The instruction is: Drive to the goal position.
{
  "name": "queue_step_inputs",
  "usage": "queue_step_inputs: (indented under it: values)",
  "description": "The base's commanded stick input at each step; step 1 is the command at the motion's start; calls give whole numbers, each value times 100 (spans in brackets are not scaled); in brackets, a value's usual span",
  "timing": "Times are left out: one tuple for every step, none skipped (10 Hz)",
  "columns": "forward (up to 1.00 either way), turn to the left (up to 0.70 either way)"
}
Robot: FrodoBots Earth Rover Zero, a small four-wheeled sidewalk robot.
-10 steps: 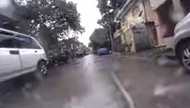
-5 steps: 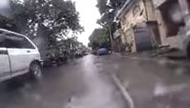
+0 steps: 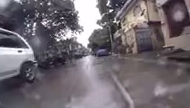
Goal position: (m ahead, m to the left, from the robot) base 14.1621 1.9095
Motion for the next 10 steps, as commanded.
queue_step_inputs:
  values:
    - [70, 0]
    - [70, 0]
    - [70, 0]
    - [70, 0]
    - [70, 0]
    - [70, 0]
    - [70, 0]
    - [70, 0]
    - [70, 0]
    - [70, 0]
